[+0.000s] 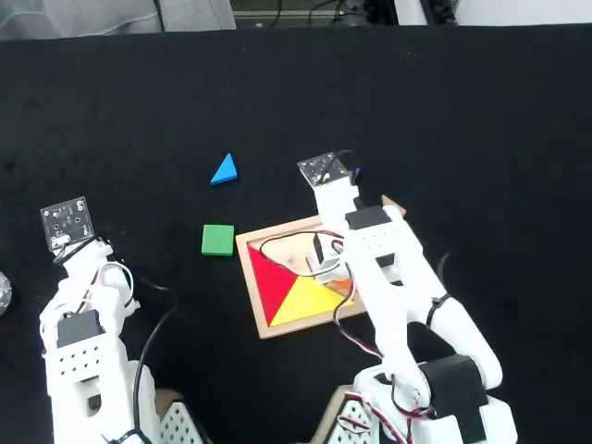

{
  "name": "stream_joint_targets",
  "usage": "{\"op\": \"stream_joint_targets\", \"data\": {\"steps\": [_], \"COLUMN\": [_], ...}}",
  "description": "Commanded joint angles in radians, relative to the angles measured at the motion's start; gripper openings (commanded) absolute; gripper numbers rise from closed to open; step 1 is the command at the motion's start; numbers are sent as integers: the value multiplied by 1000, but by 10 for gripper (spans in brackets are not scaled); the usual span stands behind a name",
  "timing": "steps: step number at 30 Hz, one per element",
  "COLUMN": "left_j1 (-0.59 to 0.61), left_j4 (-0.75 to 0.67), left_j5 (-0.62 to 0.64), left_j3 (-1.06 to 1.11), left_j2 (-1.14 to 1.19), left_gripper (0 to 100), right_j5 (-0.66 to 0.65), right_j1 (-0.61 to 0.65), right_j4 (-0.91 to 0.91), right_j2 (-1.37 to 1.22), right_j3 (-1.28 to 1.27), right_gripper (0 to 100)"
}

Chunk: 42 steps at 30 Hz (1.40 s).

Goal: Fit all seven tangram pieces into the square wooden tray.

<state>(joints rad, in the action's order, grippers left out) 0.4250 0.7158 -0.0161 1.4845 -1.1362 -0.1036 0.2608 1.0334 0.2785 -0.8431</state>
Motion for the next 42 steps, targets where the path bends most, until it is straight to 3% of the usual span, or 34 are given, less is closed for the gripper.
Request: {"op": "stream_joint_targets", "data": {"steps": [1,12,17,19,29,42], "left_j1": [-10,-10,-10,-10,-10,-12], "left_j4": [-17,-17,-17,-17,-18,-18], "left_j5": [-6,-6,-6,-6,-6,-6], "left_j3": [-8,-8,-8,-8,-8,-8], "left_j2": [-5,-5,-5,-5,-5,-5], "left_gripper": [34,34,34,34,34,34], "right_j5": [0,-2,-20,-25,-100,-106], "right_j1": [14,9,17,17,68,84], "right_j4": [-2,25,12,-11,-173,-135], "right_j2": [2,10,-1,-1,-170,-278], "right_j3": [2,65,193,200,177,222], "right_gripper": [211,209,9,57,11,11]}}
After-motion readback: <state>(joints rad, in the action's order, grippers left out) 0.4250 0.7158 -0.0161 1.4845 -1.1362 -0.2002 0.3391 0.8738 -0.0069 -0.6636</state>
